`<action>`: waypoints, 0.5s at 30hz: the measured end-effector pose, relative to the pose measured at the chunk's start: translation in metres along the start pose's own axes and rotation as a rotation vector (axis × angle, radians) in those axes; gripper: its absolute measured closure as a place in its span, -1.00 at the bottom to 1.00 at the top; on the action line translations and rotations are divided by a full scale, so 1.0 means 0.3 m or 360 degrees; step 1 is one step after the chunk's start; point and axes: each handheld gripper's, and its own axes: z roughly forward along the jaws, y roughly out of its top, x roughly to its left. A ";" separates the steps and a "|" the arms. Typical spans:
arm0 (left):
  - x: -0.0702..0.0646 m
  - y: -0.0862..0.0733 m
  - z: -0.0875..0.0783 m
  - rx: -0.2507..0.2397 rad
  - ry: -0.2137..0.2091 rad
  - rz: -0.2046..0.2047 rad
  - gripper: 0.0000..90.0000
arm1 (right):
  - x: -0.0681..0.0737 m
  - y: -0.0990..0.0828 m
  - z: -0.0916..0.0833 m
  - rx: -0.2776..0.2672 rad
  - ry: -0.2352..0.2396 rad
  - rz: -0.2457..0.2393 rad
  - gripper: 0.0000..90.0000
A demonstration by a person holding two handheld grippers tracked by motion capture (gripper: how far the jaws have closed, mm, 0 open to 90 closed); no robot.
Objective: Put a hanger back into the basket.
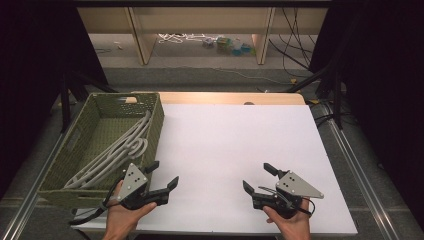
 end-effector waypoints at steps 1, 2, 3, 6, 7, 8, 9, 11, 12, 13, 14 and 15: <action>-0.001 0.002 -0.004 -0.0019 -0.0018 -0.0031 -0.53 | 0.000 0.001 -0.005 -0.0004 0.0006 0.0007 -0.65; 0.000 0.004 -0.008 -0.0039 -0.0028 -0.0021 -0.53 | 0.001 0.002 -0.008 -0.0031 -0.0001 0.0007 -0.65; -0.003 0.005 -0.014 -0.0048 -0.0017 -0.0012 -0.53 | 0.002 0.004 -0.011 -0.0045 -0.0009 0.0005 -0.65; -0.002 0.004 -0.017 -0.0045 -0.0019 -0.0019 -0.53 | 0.005 0.006 -0.020 -0.0077 -0.0011 0.0006 -0.66; -0.002 0.003 -0.018 -0.0043 -0.0014 -0.0006 -0.54 | 0.006 0.004 -0.024 -0.0068 -0.0010 0.0004 -0.66; -0.002 0.002 -0.017 -0.0039 -0.0019 -0.0004 -0.54 | 0.007 0.003 -0.029 -0.0063 -0.0024 0.0005 -0.66; -0.001 0.002 -0.016 -0.0034 -0.0025 0.0002 -0.54 | 0.006 0.003 -0.033 -0.0059 -0.0027 0.0008 -0.66; -0.003 0.000 -0.013 -0.0033 -0.0032 -0.0005 -0.54 | 0.006 0.004 -0.035 -0.0074 -0.0023 0.0007 -0.66; -0.005 -0.001 -0.011 -0.0031 -0.0036 -0.0013 -0.55 | 0.006 0.005 -0.034 -0.0076 -0.0021 0.0004 -0.66; -0.005 -0.002 -0.011 -0.0027 -0.0038 -0.0008 -0.55 | 0.010 0.005 -0.031 -0.0074 -0.0015 0.0012 -0.66; -0.006 -0.002 -0.011 -0.0029 -0.0039 -0.0010 -0.55 | 0.012 0.005 -0.029 -0.0076 -0.0022 0.0004 -0.66; -0.006 -0.002 -0.011 -0.0031 -0.0039 -0.0009 -0.55 | 0.015 0.004 -0.027 -0.0077 -0.0006 0.0002 -0.66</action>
